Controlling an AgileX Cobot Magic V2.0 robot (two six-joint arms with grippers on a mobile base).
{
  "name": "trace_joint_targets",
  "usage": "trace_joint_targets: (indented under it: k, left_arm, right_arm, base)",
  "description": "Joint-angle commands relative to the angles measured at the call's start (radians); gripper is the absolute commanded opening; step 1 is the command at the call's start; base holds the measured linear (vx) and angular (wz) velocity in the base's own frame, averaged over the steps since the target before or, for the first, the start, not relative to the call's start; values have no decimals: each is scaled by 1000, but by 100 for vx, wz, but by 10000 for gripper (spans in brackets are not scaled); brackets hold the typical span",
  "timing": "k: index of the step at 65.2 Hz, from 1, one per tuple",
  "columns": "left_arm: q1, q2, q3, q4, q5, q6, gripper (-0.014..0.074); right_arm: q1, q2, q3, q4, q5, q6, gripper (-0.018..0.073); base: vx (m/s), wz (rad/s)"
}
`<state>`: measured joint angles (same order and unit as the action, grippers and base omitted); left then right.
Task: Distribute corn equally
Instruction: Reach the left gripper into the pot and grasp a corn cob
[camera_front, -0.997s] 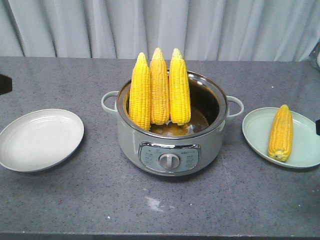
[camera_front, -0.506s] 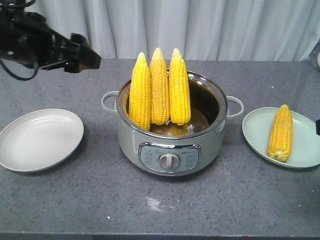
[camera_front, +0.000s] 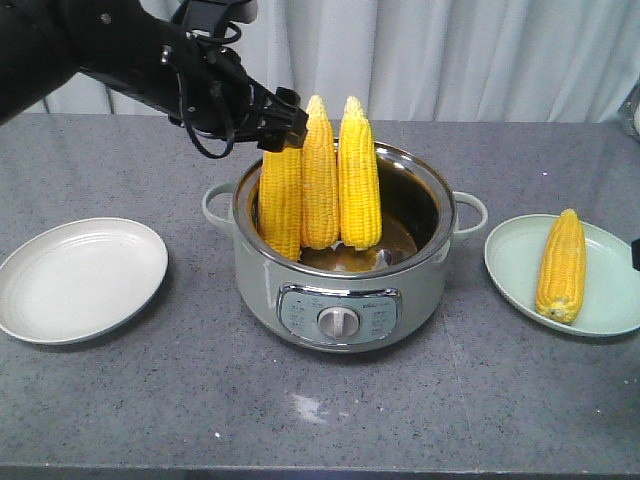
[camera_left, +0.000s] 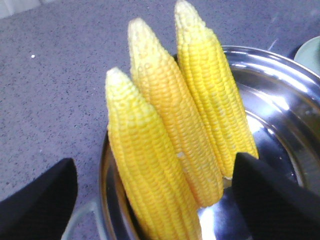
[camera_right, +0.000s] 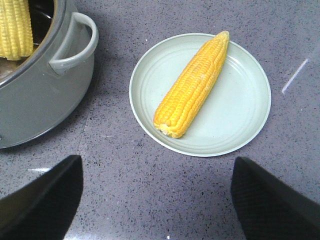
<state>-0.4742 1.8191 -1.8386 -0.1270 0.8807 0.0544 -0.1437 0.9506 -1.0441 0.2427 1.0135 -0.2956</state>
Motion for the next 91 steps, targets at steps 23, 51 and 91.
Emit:
trace_joint_targets:
  k: [23,51,91]
  left_arm:
    - [-22,55,-104,127,-85,-147,593]
    - [-22,59,-104,149,-106,-186,593]
    - [-22,96,-104,150,-97,-188,566]
  right_arm:
    - [0,-10,-24,11,-59,-9,594]
    - [0,-10,-24,11,-59,-9,594]
    - [0,-10,-24,10,-56,-9,594]
  base:
    - [0,0]
    - [0,0]
    - [0,0]
